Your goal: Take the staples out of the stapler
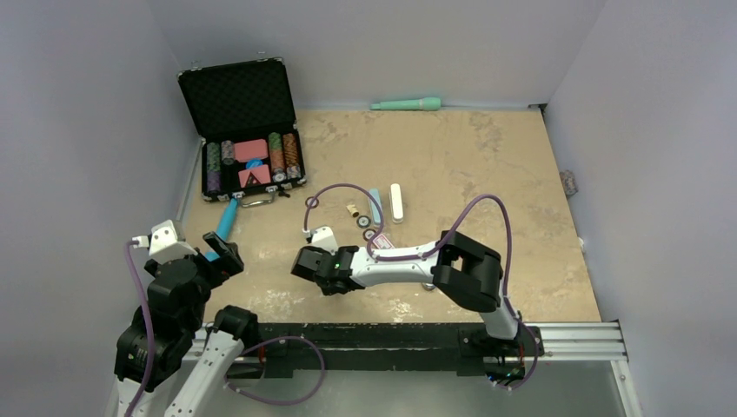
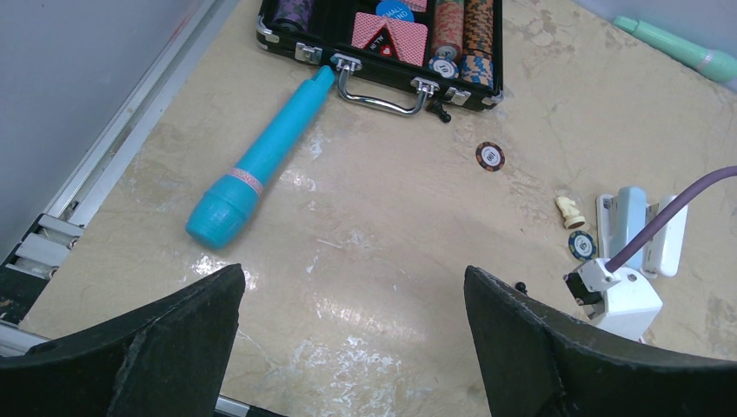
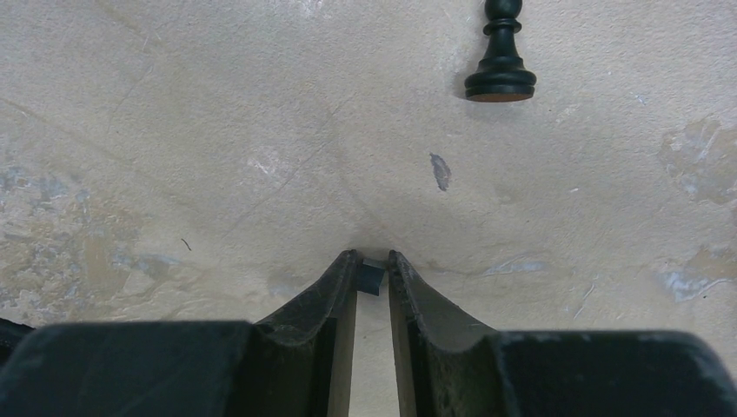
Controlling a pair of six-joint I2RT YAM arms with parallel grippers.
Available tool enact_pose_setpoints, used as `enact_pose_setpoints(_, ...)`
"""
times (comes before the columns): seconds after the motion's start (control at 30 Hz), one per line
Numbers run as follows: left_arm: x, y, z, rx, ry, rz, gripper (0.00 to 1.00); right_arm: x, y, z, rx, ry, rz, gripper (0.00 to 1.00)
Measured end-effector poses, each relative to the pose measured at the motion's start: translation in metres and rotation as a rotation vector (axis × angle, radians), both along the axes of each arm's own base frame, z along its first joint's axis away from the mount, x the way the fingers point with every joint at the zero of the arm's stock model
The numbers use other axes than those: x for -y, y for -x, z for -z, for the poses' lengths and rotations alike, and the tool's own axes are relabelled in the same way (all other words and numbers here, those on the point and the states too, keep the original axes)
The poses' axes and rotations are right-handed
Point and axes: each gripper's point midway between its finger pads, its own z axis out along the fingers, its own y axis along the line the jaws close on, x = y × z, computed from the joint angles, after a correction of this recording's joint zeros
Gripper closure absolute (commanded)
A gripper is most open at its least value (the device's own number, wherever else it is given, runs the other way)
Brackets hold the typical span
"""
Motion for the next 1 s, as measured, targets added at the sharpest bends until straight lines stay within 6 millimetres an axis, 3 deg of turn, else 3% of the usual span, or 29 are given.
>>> enact_pose_setpoints(1.0,0.0,0.0,0.0001,0.0,0.0,0.0,0.0,0.0011,-0.0039,-0.0069,0.021,0.009,0.008,0.84)
